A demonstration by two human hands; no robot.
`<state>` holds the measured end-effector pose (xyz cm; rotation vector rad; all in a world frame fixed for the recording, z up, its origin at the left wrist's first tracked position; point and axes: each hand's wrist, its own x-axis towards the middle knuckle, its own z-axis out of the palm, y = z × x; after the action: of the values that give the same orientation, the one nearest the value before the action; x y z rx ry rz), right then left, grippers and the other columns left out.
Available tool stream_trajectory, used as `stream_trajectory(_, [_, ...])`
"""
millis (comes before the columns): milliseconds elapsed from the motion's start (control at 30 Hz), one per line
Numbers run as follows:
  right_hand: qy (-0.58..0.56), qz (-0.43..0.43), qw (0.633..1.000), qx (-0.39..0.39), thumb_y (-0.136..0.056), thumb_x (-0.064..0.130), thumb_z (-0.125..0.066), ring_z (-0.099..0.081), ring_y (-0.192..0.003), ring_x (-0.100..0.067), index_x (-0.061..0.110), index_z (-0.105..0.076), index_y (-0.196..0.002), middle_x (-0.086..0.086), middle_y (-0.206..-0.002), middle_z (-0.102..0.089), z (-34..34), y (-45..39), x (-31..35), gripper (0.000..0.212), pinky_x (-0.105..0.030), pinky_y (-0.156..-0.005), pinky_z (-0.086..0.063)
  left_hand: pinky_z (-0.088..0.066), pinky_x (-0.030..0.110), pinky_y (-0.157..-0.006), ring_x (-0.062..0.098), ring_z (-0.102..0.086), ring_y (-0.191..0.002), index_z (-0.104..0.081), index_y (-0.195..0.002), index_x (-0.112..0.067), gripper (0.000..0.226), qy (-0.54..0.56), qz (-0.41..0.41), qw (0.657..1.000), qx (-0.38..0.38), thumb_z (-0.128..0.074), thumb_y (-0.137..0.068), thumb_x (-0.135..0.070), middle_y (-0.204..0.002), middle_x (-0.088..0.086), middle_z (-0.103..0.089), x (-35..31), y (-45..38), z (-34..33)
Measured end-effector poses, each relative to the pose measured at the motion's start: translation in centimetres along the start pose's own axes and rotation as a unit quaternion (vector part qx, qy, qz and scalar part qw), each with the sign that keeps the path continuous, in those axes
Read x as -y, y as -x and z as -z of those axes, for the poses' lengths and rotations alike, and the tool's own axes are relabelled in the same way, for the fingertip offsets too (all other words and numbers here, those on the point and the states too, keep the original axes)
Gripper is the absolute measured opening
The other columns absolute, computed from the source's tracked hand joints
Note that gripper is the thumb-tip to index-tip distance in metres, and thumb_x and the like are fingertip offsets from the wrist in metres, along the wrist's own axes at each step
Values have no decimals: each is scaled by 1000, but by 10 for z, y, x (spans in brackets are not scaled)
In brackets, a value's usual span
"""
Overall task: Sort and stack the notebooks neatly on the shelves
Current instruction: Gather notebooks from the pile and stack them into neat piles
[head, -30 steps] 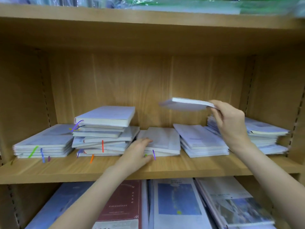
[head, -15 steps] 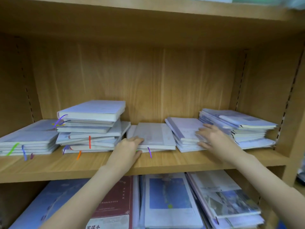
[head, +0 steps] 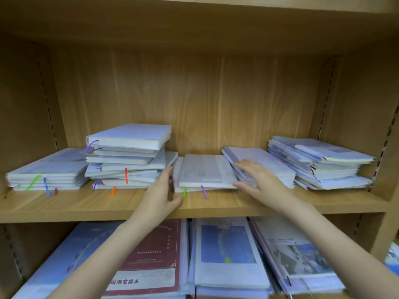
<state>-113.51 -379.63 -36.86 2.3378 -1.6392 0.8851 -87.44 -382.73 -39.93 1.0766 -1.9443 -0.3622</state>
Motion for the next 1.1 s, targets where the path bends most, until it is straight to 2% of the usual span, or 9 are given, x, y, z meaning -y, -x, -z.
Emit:
stream_trajectory(100, [36, 18, 998, 55, -87, 44, -59, -23, -141, -16, 18, -37, -142, -4, -149, -35, -24, -10, 19, 64, -22, -113, -4, -39, 22, -99, 14, -51, -115, -27, -143, -12, 79, 75, 71, 994, 27, -72, -78, -6, -126, 2, -49, 1, -2, 5])
stream_trajectory(200, [94, 6, 995, 10, -94, 39, -50, -32, -136, -13, 19, -42, -138, 0, -143, -43, -41, -15, 19, 49, -24, -112, -1, -42, 23, -99, 15, -55, -112, -31, -141, -11, 72, 76, 75, 993, 40, -69, -80, -3, -131, 11, -52, 3, -1, 5])
stream_trajectory(300, [95, 28, 994, -47, -97, 35, -42, -47, -126, -17, 16, -53, -130, -1, -131, -56, -47, -14, 13, 40, -25, -107, -9, -46, 24, -95, 13, -58, -103, -36, -138, -11, 64, 54, 62, 997, 9, -64, -82, -1, -125, 8, -56, 7, 0, 1])
stream_trajectory(400, [58, 55, 993, -91, -91, 39, -37, -66, -98, -23, 11, -66, -112, -4, -106, -70, -47, -13, 12, 46, -23, -95, -25, -46, 24, -93, 14, -58, -101, -41, -135, -7, 58, 58, 80, 995, -4, -62, -81, 2, -120, 7, -57, 10, -7, -1])
stream_trajectory(600, [78, 80, 983, -145, -87, 36, -41, -66, -74, -23, 12, -69, -97, -1, -86, -73, -45, -8, 23, 38, -22, -76, -34, -44, 35, -100, 21, -58, -113, -49, -130, -7, 46, -6, 83, 996, 18, -59, -85, 0, -123, 9, -60, 20, -20, -6])
stream_trajectory(767, [61, 78, 984, -145, -87, 36, -41, -67, -76, -23, 12, -69, -100, -2, -90, -73, -45, -6, 21, 39, -23, -73, -39, -45, 36, -97, 25, -56, -113, -48, -126, -10, 38, -59, 82, 995, -12, -49, -89, 0, -121, 11, -60, 15, -19, -10])
stream_trajectory(933, [85, 64, 994, 8, -84, 42, -50, -65, -104, -27, 14, -66, -115, -7, -114, -68, -46, -17, 15, 45, -41, -91, -47, -48, 38, -89, 27, -60, -103, -54, -115, -9, 27, -56, 57, 997, -23, -51, -88, -6, -108, 11, -65, 8, -6, -2])
stream_trajectory(1033, [26, -7, 998, 65, -83, 57, -57, -49, -124, -14, 19, -57, -127, 3, -131, -55, -28, -23, 36, 58, -28, -103, -35, -50, 36, -88, 17, -64, -95, -58, -111, -13, 25, -10, 27, 999, -23, -53, -88, -6, -101, 1, -65, 12, 9, 23])
stream_trajectory(1100, [-118, -71, 990, 35, -82, 46, -63, -47, -121, -6, 20, -54, -127, 8, -127, -53, -12, -32, 68, 53, -17, -93, -35, -51, 30, -87, 11, -65, -91, -60, -103, -19, 20, 10, 2, 996, -90, -53, -89, -6, -96, -5, -66, 19, 18, 48])
